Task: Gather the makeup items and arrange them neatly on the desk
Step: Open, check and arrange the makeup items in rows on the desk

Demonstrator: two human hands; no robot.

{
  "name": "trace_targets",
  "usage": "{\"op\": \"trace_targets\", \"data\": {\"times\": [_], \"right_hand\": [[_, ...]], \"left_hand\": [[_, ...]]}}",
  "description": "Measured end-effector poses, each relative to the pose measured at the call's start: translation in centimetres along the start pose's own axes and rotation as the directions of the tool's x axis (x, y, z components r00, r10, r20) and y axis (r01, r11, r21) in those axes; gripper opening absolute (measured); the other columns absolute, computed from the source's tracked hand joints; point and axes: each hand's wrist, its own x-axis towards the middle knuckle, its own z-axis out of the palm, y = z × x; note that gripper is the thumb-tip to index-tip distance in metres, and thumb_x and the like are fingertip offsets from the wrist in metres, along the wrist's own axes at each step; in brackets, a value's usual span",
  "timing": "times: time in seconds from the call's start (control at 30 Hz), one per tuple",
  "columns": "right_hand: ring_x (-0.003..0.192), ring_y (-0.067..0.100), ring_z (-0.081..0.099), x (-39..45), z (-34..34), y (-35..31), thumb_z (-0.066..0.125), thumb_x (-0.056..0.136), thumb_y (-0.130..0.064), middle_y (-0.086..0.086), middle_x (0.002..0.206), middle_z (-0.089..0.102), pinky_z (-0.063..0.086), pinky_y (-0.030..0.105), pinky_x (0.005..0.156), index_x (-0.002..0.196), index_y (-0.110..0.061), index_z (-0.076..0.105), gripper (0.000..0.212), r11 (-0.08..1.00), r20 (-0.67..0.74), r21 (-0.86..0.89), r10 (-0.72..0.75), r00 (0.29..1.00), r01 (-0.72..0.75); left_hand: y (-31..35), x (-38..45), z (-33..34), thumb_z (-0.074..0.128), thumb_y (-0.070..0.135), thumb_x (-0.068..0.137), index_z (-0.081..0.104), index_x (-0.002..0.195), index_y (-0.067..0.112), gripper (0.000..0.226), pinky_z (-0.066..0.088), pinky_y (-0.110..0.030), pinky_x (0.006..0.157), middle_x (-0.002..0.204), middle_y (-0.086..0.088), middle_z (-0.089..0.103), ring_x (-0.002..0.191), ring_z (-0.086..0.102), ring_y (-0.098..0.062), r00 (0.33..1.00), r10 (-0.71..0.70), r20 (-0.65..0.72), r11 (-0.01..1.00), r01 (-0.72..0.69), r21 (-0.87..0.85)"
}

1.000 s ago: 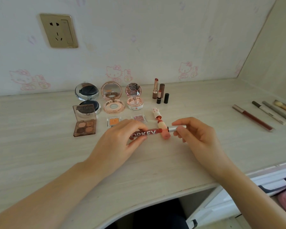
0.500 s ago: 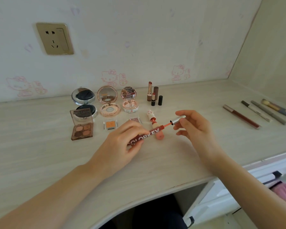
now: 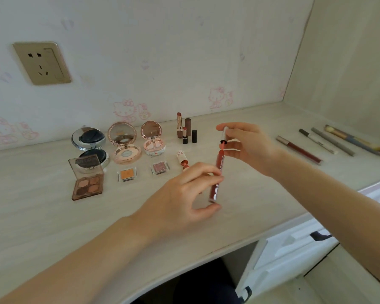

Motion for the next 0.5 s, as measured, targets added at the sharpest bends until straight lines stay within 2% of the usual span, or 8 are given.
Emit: {"op": "trace_targets", "data": {"times": [0.13, 0.27, 0.4, 0.5], "right_hand": [[0.069, 0.019, 0.061, 1.1, -0.5, -0.5, 0.049, 0.098, -0.011, 0.002, 0.074, 0.053, 0.057, 0.029, 0.072, 0.109, -0.007, 0.066, 0.021, 0.992, 0.012, -0.122, 0.023, 1.0, -0.022], [0.07, 0.016, 0.062, 2.2, -0.6, -0.5, 0.05, 0.098, -0.014, 0.004, 0.084, 0.054, 0.057, 0.025, 0.069, 0.109, -0.011, 0.067, 0.021, 0.962, 0.025, -0.271, 0.042, 0.999, -0.033], [0.068, 0.015, 0.062, 3.5, -0.3, 0.0, 0.05, 0.095, -0.012, 0.005, 0.085, 0.056, 0.056, 0.024, 0.066, 0.105, -0.011, 0.069, 0.021, 0.951, 0.047, -0.304, 0.077, 0.996, -0.059], [0.07, 0.016, 0.061, 4.4, 0.2, 0.4, 0.05, 0.094, -0.01, 0.005, 0.085, 0.057, 0.055, 0.024, 0.065, 0.104, -0.012, 0.069, 0.022, 0.931, 0.049, -0.356, 0.1, 0.994, -0.076]], "left_hand": [[0.5, 1.1, 1.5, 0.069, 0.022, 0.086, 0.062, 0.121, 0.005, 0.039, 0.041, -0.01, 0.092, 0.126, -0.002, 0.054, 0.112, 0.053, -0.006, 0.998, 0.0, 0.056, 1.0, -0.001, 0.007], [0.4, 1.9, 2.5, 0.065, 0.025, 0.088, 0.066, 0.118, 0.011, 0.032, 0.048, -0.024, 0.089, 0.124, -0.002, 0.055, 0.106, 0.056, -0.011, 0.999, 0.01, 0.053, 0.998, -0.013, 0.069], [-0.1, 2.2, 3.1, 0.063, 0.029, 0.088, 0.07, 0.11, 0.017, 0.025, 0.048, -0.031, 0.086, 0.12, 0.0, 0.061, 0.109, 0.054, -0.018, 0.996, 0.082, 0.028, 0.956, -0.087, 0.279], [-0.7, 2.0, 3.3, 0.064, 0.03, 0.087, 0.07, 0.104, 0.017, 0.022, 0.048, -0.037, 0.088, 0.118, 0.002, 0.063, 0.113, 0.054, -0.02, 0.998, 0.057, -0.005, 0.953, -0.053, 0.299]]}}
